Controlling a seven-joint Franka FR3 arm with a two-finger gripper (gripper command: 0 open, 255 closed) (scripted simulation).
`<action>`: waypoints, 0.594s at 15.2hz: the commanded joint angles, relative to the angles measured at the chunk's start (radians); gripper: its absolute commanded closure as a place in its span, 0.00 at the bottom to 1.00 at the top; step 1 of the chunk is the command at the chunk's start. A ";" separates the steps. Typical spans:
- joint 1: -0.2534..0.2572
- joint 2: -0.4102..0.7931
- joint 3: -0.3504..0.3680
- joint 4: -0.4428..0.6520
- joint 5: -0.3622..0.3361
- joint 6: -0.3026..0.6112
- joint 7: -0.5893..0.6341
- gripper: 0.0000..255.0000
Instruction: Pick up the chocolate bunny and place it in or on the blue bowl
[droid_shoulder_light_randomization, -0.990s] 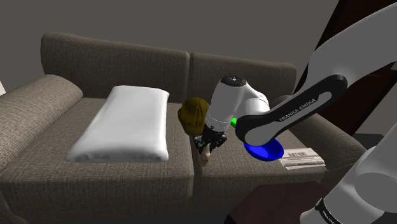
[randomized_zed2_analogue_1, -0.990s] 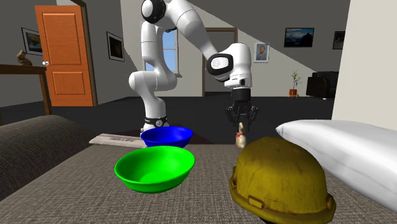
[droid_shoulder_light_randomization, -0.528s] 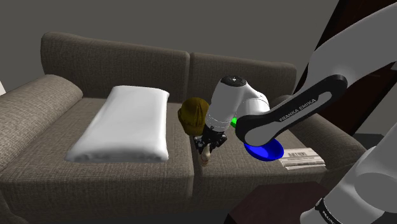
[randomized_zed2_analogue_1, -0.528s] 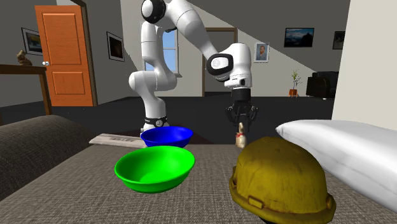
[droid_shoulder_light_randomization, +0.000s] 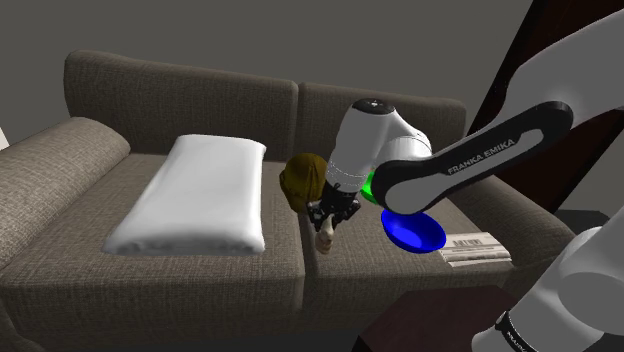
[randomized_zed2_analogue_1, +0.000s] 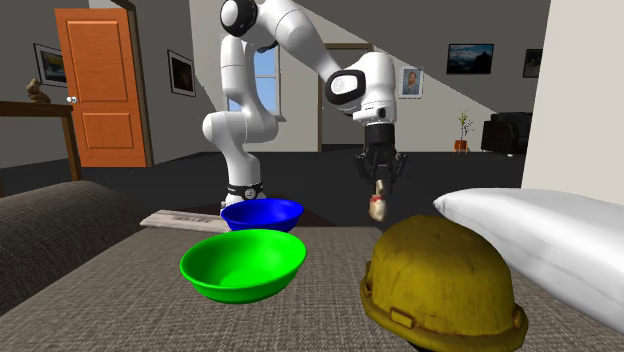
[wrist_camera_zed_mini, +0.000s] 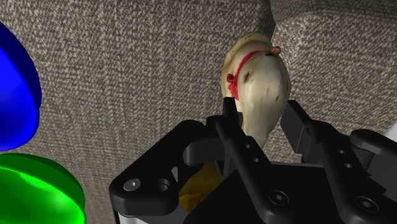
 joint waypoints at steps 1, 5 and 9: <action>0.004 -0.019 -0.003 0.011 0.021 -0.026 -0.017 1.00; 0.013 -0.060 -0.012 0.032 0.060 -0.080 -0.052 1.00; 0.021 -0.096 -0.021 0.056 0.090 -0.136 -0.080 1.00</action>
